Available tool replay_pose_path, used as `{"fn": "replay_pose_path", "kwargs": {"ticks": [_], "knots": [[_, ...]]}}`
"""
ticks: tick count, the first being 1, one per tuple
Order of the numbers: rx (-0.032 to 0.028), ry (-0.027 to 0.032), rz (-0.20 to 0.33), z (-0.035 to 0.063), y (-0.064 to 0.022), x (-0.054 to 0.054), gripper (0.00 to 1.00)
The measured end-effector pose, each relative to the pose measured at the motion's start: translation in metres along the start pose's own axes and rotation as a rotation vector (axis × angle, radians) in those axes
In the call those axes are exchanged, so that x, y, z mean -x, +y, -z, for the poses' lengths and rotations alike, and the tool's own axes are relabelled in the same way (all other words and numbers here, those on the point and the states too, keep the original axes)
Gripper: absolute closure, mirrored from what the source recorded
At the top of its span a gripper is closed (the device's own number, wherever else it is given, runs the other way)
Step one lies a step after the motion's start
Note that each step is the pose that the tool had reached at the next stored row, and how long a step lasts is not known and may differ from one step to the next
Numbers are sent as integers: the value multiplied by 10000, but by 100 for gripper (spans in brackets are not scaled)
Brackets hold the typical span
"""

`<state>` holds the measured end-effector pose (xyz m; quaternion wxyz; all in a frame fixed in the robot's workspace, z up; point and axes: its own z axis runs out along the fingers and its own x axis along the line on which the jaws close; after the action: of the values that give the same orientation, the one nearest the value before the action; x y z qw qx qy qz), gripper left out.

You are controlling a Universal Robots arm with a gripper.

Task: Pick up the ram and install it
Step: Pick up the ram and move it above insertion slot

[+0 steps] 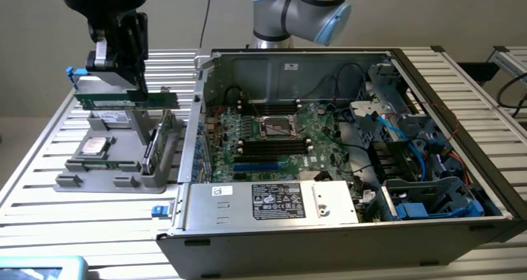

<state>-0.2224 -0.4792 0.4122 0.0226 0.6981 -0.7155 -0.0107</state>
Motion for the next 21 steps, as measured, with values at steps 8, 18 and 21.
{"fn": "replay_pose_path", "kwargs": {"ticks": [8, 18, 21], "knots": [[1, 0, 2, 16, -365, 9, 87], [2, 1, 5, 12, -820, 56, 87], [2, 1, 4, 4, -957, 93, 87]]}}
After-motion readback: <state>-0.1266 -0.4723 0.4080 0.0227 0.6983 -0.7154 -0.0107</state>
